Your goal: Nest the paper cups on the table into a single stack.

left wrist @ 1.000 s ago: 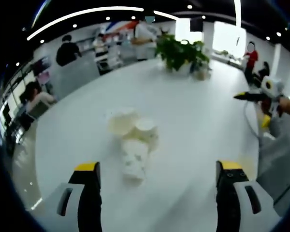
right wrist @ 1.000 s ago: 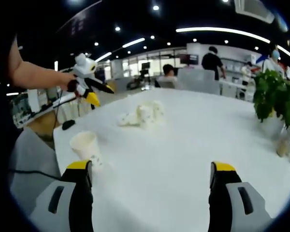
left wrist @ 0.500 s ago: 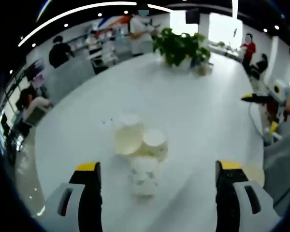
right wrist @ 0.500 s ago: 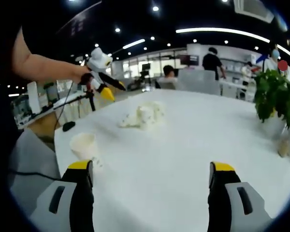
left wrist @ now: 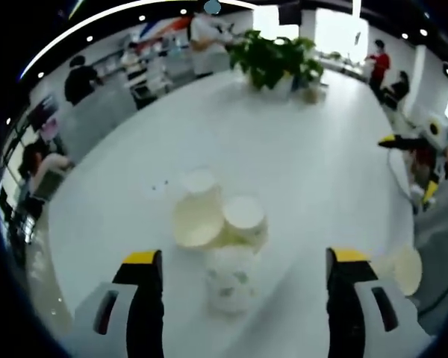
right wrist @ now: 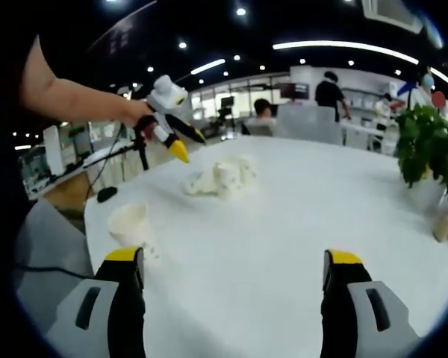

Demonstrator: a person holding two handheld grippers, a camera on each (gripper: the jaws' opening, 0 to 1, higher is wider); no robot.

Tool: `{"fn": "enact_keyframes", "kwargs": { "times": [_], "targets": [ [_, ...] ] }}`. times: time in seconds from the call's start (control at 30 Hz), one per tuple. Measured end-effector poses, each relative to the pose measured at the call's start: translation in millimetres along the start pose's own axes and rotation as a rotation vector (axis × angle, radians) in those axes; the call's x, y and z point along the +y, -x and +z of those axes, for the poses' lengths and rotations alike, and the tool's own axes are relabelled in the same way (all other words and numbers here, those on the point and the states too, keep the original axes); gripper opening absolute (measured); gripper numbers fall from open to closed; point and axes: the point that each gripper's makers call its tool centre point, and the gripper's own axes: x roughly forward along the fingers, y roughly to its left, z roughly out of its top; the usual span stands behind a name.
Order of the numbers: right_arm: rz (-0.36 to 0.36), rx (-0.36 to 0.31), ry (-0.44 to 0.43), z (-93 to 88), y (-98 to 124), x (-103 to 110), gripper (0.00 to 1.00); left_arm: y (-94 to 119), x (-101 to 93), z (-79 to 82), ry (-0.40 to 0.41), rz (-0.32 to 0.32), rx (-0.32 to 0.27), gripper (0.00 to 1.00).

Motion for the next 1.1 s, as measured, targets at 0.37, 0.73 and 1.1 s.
{"fn": "enact_keyframes", "kwargs": {
  "times": [0.37, 0.73, 1.1],
  "targets": [
    [0.0, 0.017, -0.014, -5.7, -4, 1, 0.98, -31, 10.7, -19.6, 0.04, -0.036, 0.049, 0.74],
    [0.004, 0.031, -0.022, -13.5, -3, 3, 0.97, -57, 9.4, -37.6, 0.059, -0.069, 0.108, 0.66],
    [0.006, 0.051, -0.025, -19.7, 0, 8, 0.97, -71, 10.5, -48.6, 0.087, -0.041, 0.157, 0.56]
  ]
}}
